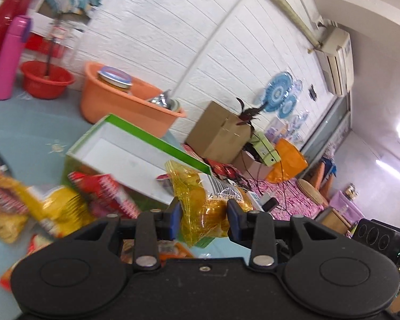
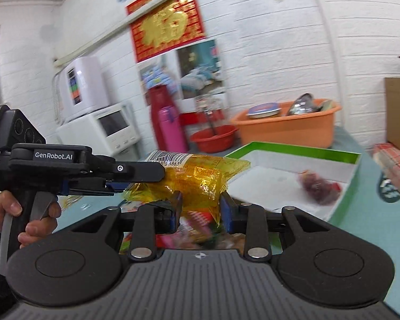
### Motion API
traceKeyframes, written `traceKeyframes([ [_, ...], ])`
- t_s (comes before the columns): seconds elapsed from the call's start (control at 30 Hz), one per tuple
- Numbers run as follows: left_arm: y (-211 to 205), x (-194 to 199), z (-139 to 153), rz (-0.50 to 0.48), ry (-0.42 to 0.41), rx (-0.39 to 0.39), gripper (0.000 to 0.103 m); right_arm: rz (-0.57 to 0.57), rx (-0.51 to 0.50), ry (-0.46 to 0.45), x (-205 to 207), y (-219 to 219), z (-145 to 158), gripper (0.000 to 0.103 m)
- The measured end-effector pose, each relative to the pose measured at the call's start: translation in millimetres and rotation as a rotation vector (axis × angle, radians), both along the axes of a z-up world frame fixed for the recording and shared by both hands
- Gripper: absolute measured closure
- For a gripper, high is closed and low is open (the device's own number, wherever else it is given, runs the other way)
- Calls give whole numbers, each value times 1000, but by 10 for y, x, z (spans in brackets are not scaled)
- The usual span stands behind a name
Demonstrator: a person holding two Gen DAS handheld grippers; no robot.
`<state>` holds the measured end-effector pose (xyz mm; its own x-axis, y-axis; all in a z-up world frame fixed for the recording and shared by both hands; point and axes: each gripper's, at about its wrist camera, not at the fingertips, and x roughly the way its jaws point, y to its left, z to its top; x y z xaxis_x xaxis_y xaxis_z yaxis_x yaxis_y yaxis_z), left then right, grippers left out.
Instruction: Organize snacks
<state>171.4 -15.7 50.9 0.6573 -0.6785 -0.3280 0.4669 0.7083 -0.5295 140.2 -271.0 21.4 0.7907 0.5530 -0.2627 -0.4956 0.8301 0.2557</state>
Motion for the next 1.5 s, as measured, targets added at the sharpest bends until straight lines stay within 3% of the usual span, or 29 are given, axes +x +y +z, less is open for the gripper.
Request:
traceKeyframes([
  [0.27, -513, 717, -170, -85, 74, -7, 75, -137, 18, 49, 349, -414, -135, 48],
  [0.6, -724, 1181, -402, -94, 124, 22, 73, -190, -16, 85, 715, -542, -331, 49],
  [0.63, -743, 1209, -424, -87, 127, 40, 57, -190, -27, 75, 737, -531, -348, 47],
  [0.67, -759, 1218, -441, -70, 128, 59, 16, -196, -45, 65, 750, -512, -367, 46],
  [0.7, -763, 1202, -450, -45, 128, 82, 0, -210, -62, 56, 757, -500, -380, 31],
  [0.73, -752, 1156, -443, -14, 120, 99, 0, -232, -87, 47, 741, -487, -389, 21],
  [0.77, -723, 1097, -427, 8, 102, 102, 0, -250, -105, 33, 705, -487, -395, 4],
  [0.8, -686, 1037, -398, 2, 82, 94, 0, -256, -111, 13, 654, -496, -397, 0],
  [1.0, -437, 636, -134, -2, 68, 48, 0, -206, -54, -20, 317, -475, -217, 0],
  [1.17, -195, 147, 44, 91, 27, 78, 0, -158, -24, -65, -9, -355, -76, 0],
  [1.27, -22, -127, 16, 137, 19, 72, 0, -116, -9, -53, -157, -279, -79, 0],
  [1.5, 264, -563, -288, 192, 90, 56, 0, -47, -22, 17, -412, -96, -270, 0],
])
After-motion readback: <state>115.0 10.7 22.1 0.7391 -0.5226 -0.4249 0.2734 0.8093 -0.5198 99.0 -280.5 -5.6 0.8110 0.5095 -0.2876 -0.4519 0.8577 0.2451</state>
